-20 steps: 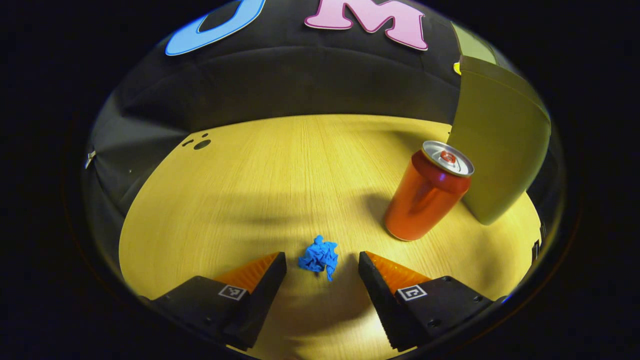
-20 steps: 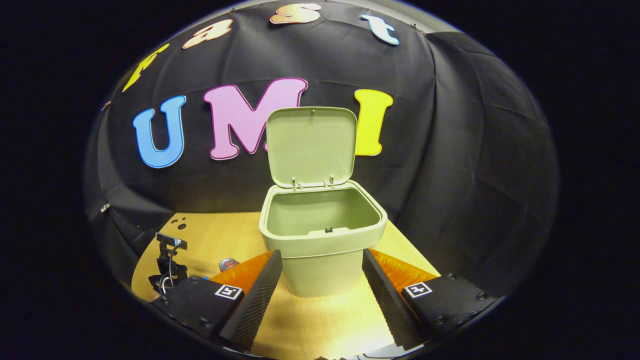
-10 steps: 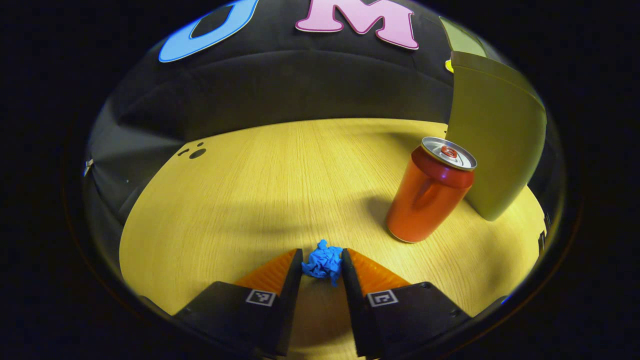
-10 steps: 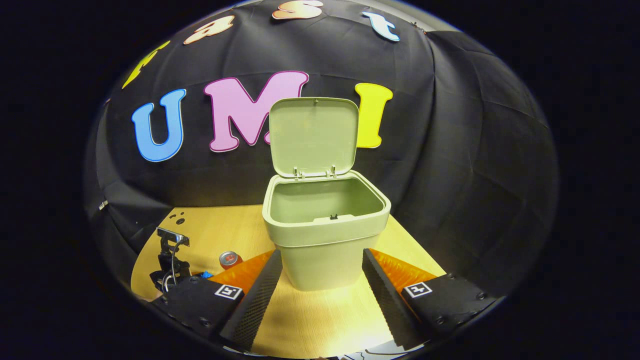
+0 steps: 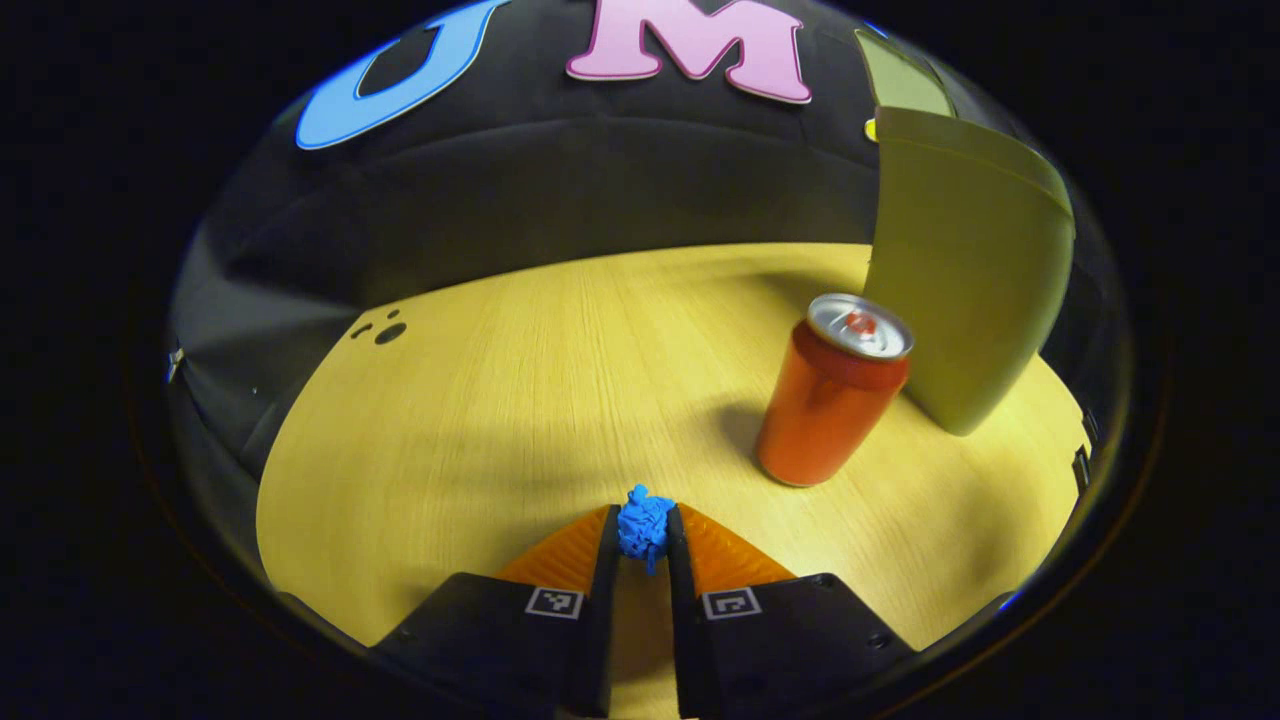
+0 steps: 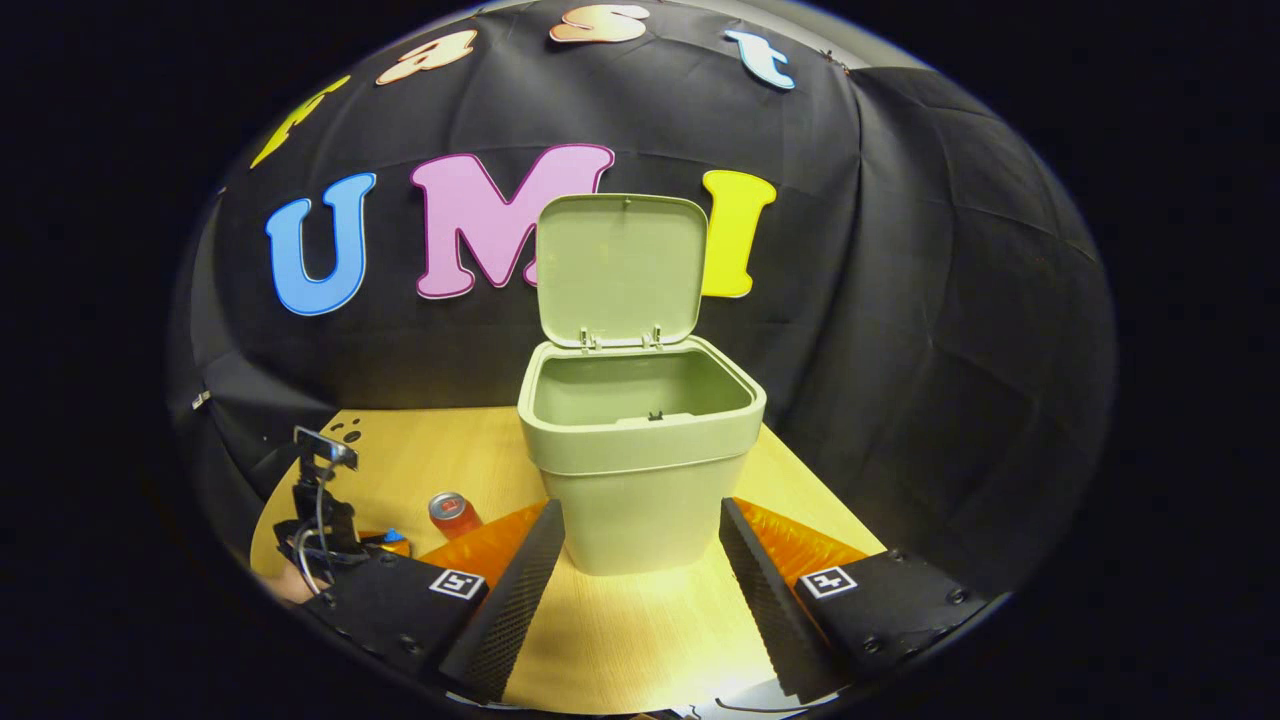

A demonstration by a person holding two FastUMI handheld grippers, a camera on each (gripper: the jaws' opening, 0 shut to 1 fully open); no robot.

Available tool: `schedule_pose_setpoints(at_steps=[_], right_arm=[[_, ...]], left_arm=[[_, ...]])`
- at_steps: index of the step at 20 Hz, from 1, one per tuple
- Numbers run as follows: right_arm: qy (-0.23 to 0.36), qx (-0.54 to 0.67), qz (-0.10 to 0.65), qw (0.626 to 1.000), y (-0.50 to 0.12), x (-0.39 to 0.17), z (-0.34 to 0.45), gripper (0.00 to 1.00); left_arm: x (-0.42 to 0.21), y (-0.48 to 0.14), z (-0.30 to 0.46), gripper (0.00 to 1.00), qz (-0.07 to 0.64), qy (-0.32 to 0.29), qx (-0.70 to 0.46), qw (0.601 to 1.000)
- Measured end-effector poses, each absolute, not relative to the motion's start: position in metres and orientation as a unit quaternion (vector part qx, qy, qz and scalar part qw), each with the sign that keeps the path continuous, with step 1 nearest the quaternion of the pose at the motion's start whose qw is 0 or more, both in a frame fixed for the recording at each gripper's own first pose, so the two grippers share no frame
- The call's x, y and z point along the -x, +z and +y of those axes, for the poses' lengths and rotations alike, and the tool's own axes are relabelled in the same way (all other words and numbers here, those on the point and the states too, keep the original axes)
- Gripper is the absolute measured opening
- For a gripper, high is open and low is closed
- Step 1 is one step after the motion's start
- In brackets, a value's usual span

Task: Press the lid of the desktop garbage bin to open it, pick up the crumpled paper on the desktop and throw it into the bin, then pick up the pop can on the desktop and drop it into the bin, and finally close the garbage bin lid.

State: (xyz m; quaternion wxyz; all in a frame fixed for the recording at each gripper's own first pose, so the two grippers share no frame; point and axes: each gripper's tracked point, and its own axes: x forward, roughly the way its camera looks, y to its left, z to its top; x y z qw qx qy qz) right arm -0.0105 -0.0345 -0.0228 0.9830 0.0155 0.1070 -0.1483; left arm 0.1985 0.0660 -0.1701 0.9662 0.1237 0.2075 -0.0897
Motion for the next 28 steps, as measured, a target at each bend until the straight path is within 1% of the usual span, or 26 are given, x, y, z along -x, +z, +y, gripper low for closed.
schedule_pose_setpoints(at_steps=[2,3,5,6,7,8,9,11,13,15,16,20,21,22,28], right_arm=[[-0.151,-0.018,0.102,0.983,-0.022,0.011,-0.043,0.98],[-0.148,-0.022,0.097,0.984,-0.020,0.009,-0.046,0.98],[-0.139,-0.021,0.096,0.985,-0.020,0.004,-0.054,0.98],[-0.134,-0.016,0.096,0.986,-0.020,0.001,-0.058,0.98],[-0.127,-0.010,0.095,0.987,-0.020,-0.002,-0.063,0.98],[-0.119,-0.007,0.094,0.988,-0.020,-0.006,-0.066,0.98],[-0.110,-0.007,0.094,0.989,-0.023,-0.009,-0.069,0.98],[-0.095,-0.006,0.100,0.990,-0.030,-0.016,-0.077,0.98],[-0.080,-0.009,0.099,0.992,-0.034,-0.022,-0.085,0.98],[-0.062,-0.015,0.103,0.993,-0.040,-0.026,-0.092,0.98],[-0.057,-0.013,0.106,0.993,-0.044,-0.027,-0.097,0.98],[-0.039,-0.012,0.114,0.993,-0.055,-0.028,-0.120,0.98],[-0.036,-0.013,0.118,0.992,-0.058,-0.028,-0.125,0.98],[-0.033,-0.015,0.121,0.992,-0.060,-0.029,-0.131,0.98],[-0.009,-0.027,0.127,0.991,-0.067,-0.035,-0.152,0.97]], left_arm=[[-0.188,-0.144,0.059,0.29,0.190,-0.098,-0.126,0.969],[-0.183,-0.127,0.054,0.27,0.180,-0.101,-0.125,0.971],[-0.172,-0.094,0.043,0.29,0.157,-0.104,-0.114,0.975],[-0.166,-0.078,0.036,0.27,0.147,-0.107,-0.105,0.978],[-0.161,-0.062,0.027,0.29,0.139,-0.111,-0.092,0.980],[-0.156,-0.045,0.017,0.27,0.129,-0.116,-0.076,0.982],[-0.153,-0.028,0.006,0.29,0.119,-0.121,-0.056,0.984],[-0.149,0.004,-0.013,0.29,0.096,-0.132,-0.022,0.986],[-0.149,0.030,-0.036,0.29,0.077,-0.138,-0.030,0.987],[-0.145,0.051,-0.073,0.27,0.062,-0.160,-0.036,0.984],[-0.145,0.059,-0.091,0.29,0.054,-0.171,-0.039,0.983],[-0.142,0.080,-0.171,0.29,0.031,-0.222,-0.039,0.974],[-0.143,0.081,-0.191,0.27,0.031,-0.236,-0.035,0.971],[-0.144,0.078,-0.208,0.29,0.032,-0.245,-0.034,0.969],[-0.157,0.060,-0.268,0.29,0.051,-0.269,-0.044,0.961]])
